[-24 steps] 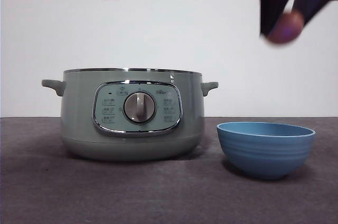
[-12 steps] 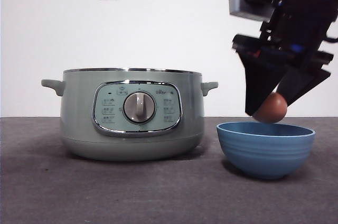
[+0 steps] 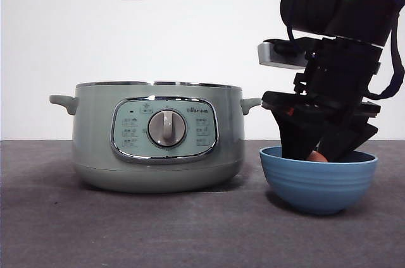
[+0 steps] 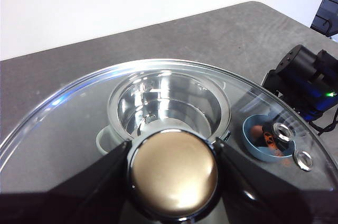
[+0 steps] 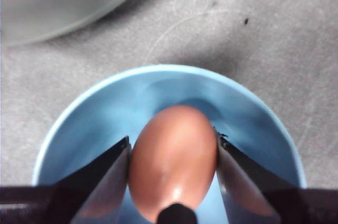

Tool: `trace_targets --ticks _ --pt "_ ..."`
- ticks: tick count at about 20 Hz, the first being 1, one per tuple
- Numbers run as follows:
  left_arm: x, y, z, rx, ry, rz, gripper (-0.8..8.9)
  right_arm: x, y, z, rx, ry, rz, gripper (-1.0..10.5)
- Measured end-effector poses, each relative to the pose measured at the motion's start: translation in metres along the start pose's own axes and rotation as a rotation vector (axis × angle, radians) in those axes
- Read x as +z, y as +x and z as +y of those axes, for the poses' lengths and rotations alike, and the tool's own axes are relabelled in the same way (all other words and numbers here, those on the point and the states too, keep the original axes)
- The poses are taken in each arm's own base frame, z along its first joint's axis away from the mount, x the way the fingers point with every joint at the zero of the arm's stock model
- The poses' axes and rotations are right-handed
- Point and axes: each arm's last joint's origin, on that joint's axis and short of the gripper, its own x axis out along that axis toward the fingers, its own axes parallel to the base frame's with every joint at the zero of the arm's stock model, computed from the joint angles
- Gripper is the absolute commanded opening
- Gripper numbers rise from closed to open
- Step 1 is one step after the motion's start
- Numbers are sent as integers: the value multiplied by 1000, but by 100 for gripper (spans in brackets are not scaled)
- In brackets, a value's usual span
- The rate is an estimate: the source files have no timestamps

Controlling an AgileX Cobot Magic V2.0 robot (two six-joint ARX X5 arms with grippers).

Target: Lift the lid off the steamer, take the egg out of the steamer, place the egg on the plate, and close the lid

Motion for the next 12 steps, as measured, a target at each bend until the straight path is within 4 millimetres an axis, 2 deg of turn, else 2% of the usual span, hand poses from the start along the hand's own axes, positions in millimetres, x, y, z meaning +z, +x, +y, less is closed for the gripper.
trace_targets --ticks 12 --pt "1 0 0 0 1 -13 -9 -2 9 0 1 1 41 -12"
